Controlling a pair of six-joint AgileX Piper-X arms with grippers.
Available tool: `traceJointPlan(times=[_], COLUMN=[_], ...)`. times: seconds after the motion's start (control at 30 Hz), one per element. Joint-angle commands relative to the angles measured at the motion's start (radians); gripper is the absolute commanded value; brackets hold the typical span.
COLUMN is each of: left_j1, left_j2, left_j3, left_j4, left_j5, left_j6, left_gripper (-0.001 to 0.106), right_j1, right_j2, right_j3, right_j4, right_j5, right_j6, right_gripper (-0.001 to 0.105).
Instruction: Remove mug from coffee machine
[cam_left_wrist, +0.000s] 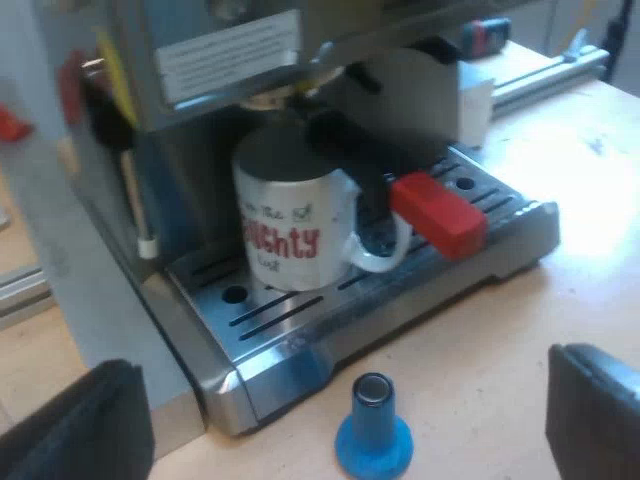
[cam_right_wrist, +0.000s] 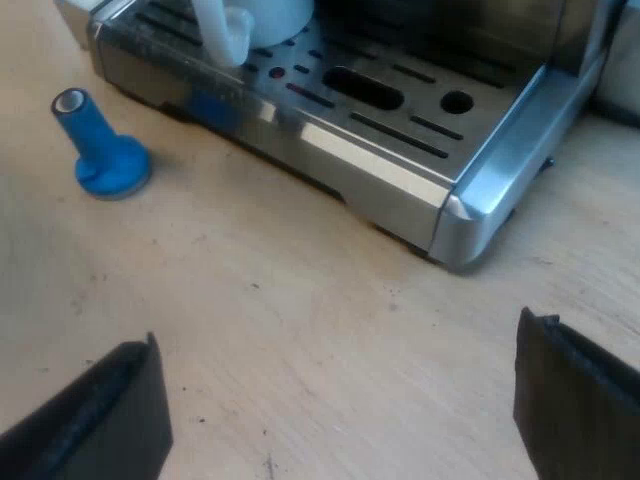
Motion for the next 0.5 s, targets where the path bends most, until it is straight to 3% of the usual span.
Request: traceJointPlan(times=[0.03, 0.2, 0.37, 0.5], left_j1=[-0.035, -0.069, -0.071, -0.071], left_j2=[-0.013, -0.012, -0.01, 0.003], left_j3=[0.013, 0.075, 0.157, 0.184], left_j4=[-0.024, -0.096, -0.139, -0.202], left_j5=[0.027, 0.044, 0.093, 0.094], left_j6=[0.013, 0.013, 0.013, 0.007], left_gripper=[0.081, 0.081, 0.081, 0.081], right_j1=[0.052, 0.149, 0.28, 0.373], right_j2=[0.037, 0.107, 0.179, 0.233], right_j3=[-0.012, -0.012, -0.012, -0.01], right_j4=[-0.062, -0.139, -0.217, -0.277], right_j5=[0.0, 0.056, 0.161, 0.257], right_j6=[-0.025, -0.04, -0.03, -0.025], right_gripper=[0.072, 0.072, 0.072, 0.072])
